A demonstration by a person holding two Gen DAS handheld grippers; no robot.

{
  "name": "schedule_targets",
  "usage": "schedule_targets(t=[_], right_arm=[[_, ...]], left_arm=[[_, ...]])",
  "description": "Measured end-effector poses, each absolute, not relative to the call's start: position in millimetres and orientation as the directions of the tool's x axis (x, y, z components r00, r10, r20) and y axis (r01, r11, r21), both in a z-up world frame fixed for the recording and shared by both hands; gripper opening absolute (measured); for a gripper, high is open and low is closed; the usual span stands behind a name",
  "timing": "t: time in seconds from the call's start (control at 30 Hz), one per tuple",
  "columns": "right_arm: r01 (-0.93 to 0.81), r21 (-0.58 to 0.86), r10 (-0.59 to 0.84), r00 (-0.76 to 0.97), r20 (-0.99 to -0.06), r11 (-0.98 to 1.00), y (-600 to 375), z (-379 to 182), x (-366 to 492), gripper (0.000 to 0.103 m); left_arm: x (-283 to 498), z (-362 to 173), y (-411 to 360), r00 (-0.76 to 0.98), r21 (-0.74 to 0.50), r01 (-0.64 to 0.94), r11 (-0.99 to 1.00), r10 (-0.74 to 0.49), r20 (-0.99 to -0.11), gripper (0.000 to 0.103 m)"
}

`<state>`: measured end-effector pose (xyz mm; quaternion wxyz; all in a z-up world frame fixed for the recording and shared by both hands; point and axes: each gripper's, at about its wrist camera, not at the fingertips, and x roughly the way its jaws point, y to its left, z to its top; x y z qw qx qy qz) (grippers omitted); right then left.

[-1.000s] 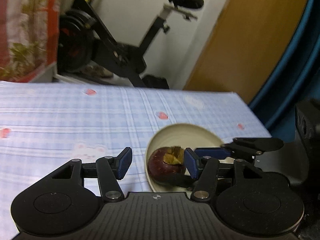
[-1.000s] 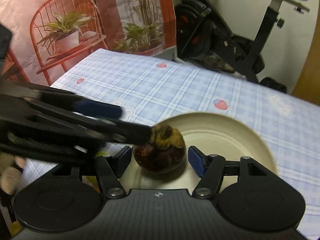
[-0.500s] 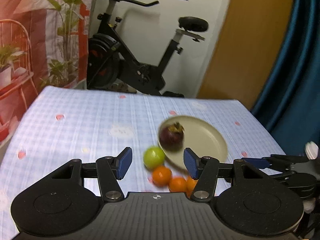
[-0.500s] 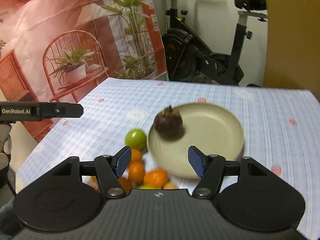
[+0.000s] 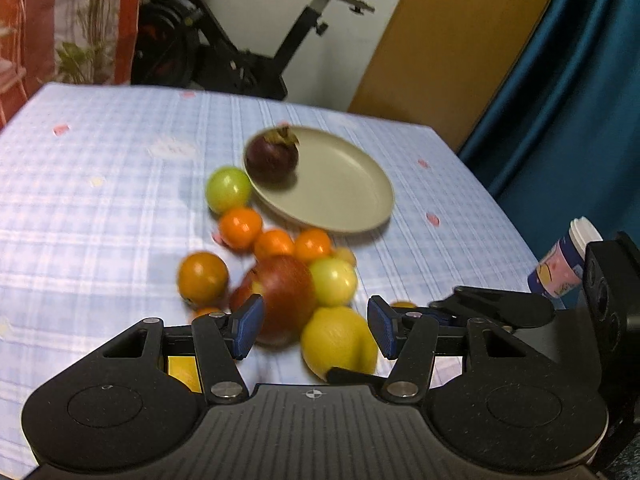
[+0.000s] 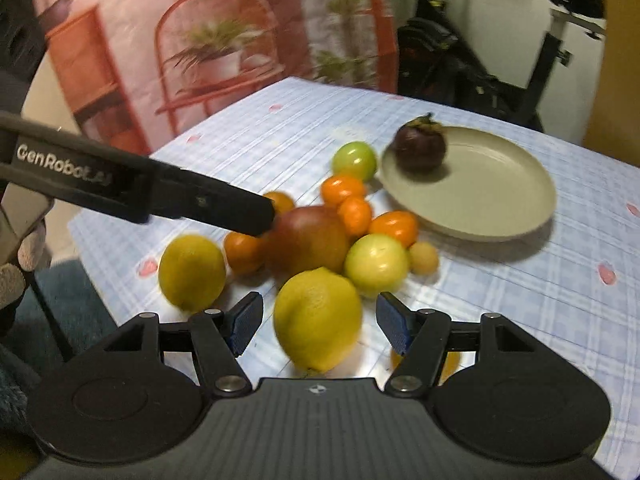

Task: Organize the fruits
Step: 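Move the open left gripper to the yellow lemon among the fruit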

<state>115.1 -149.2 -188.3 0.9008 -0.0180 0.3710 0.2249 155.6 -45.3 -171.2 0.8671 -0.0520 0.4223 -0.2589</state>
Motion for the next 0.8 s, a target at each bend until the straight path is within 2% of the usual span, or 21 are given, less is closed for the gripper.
schedule_targets(t=[0.2,0.5,0.67,0.8], right_arm=[[-0.425,0.144,0.4,0.61,-0.684,0.894,-152,-201,117,0.058],[-0.42,0.176,0.42,0.606,-0.675,0.89,-155,-205,120,0.059],[-0.416,0.173,0.414,0.605,-0.68,0.893,-153,-208,122,0.059],[-0.409,0.183,0.416,0.605,-0.679,0.894,-154,-207,120,0.058]], left_arm=[[158,-190,-56,0.445,-0.342,0.4,0.85,-0.507,-0.738,0.059],[170,-214,-68,0.392,-0.378,0.404,0.833,-0.531,-0.751,0.059],[167,-219,-74,0.405,-0.353,0.429,0.832,-0.526,-0.748,0.059],[166,-214,-70,0.392,-0.383,0.419,0.823,-0.544,-0.742,0.059]])
